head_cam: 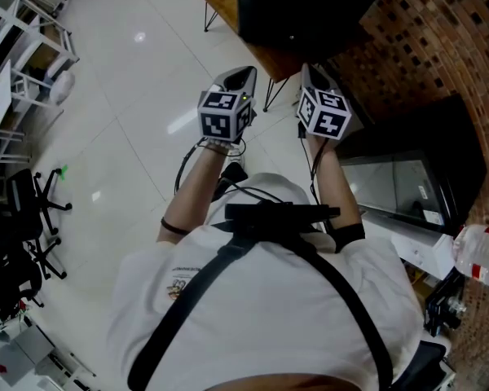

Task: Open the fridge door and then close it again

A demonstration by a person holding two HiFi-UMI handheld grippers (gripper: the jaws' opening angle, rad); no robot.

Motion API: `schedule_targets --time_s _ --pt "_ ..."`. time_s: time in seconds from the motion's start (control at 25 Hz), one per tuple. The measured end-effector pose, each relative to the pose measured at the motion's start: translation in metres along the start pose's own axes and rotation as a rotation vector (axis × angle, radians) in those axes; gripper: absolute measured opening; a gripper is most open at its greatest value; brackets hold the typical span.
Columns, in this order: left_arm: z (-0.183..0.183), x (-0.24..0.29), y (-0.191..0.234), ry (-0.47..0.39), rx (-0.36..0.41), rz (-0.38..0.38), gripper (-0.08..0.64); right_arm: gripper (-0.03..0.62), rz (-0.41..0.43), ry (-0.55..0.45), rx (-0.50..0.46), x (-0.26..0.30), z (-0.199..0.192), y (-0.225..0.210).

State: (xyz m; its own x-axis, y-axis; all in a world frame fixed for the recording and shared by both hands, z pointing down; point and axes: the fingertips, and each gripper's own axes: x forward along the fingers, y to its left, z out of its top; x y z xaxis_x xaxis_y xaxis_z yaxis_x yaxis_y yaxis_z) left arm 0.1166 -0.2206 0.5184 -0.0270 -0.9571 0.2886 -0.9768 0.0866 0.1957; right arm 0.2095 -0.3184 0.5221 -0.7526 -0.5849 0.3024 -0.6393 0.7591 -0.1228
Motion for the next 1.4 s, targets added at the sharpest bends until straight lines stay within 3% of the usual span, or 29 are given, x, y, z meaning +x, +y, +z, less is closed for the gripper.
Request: schedule_targets --time_s 0.44,1.4 --pt "-0.021 -0.015 -0.039 -0.018 0.002 0.015 0.002 -0.005 0.058 -0.057 0.074 -0.061 -0.028 -0.013" --pt "-0.011 0.006 -0.038 -0.013 0.028 0.036 0.002 -0.002 0.052 -0.044 0.022 -0.054 -0.013 -0.035"
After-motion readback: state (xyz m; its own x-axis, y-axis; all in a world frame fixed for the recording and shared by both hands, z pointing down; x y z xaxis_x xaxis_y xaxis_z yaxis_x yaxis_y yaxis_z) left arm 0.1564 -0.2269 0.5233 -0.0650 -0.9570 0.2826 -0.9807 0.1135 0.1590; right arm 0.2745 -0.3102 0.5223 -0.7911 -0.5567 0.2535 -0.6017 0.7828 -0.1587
